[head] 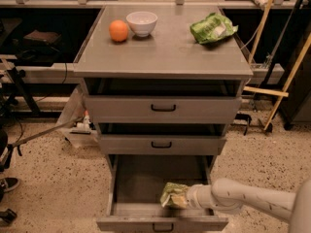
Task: Place green jalapeno chip bag into bottom drawer
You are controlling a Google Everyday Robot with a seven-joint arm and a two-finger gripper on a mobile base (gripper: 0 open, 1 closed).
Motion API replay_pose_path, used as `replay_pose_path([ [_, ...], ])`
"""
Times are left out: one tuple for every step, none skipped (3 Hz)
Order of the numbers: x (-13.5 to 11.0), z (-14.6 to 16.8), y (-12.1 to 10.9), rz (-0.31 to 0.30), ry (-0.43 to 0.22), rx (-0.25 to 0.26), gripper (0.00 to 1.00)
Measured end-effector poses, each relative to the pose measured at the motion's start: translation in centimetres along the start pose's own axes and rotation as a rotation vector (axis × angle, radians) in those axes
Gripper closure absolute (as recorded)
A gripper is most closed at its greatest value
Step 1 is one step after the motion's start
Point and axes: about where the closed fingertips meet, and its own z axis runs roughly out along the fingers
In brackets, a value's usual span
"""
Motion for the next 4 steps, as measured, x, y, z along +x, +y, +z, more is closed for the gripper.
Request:
replay_pose_path([
  [3.49, 4.35, -1.97, 0.03, 0.064, 0.023, 1.0],
  [4.02, 4.94, -1.89, 0.031, 0.073, 0.019, 1.0],
  [4.02, 4.94, -1.88, 0.031, 0.073, 0.019, 0.81],
  [4.02, 4.94, -1.88, 0.031, 0.073, 0.019, 0.59],
])
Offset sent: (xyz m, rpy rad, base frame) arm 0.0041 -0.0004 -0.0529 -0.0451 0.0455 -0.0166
